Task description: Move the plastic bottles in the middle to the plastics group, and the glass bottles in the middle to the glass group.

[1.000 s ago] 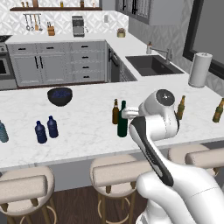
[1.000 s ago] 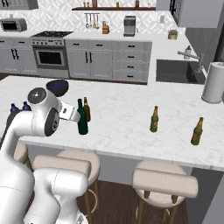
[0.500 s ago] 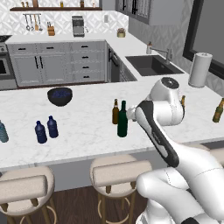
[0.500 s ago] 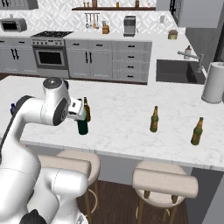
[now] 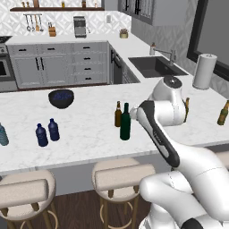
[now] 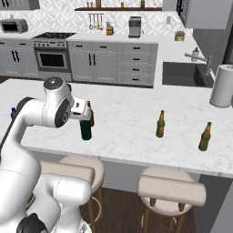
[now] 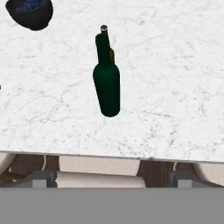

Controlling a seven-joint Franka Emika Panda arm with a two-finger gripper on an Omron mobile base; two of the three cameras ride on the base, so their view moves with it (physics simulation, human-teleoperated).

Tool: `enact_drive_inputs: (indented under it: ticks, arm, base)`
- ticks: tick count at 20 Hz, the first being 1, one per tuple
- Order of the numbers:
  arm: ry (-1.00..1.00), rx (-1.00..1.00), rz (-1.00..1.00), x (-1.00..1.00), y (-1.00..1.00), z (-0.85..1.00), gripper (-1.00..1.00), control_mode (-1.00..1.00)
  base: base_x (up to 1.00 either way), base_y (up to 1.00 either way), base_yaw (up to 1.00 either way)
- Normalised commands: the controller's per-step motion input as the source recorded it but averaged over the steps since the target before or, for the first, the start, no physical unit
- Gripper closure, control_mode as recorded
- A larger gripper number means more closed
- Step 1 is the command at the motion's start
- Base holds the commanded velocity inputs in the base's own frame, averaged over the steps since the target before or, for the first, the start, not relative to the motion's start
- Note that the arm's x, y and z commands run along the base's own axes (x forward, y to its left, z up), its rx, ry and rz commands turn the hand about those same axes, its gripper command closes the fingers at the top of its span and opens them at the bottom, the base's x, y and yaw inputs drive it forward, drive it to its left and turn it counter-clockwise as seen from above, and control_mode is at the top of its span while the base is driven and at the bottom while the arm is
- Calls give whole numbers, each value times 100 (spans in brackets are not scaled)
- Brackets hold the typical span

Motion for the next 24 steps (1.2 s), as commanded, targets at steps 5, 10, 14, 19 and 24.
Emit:
enact_drive_inputs:
  ticks: [5, 10, 14, 19, 24]
  arm:
    - [-1, -8, 0, 29, 10, 0, -100, -100]
    - [1, -1, 0, 35, 1, 0, -100, -100]
    - [0, 0, 0, 19, 2, -7, -100, -100]
    - [0, 0, 1, 8, 7, -14, -100, -100]
    - [-3, 0, 5, 7, 6, -13, -100, -100]
  base:
    - [0, 0, 0]
    - [0, 0, 0]
    - [0, 0, 0]
    - [0, 0, 0]
    - [0, 0, 0]
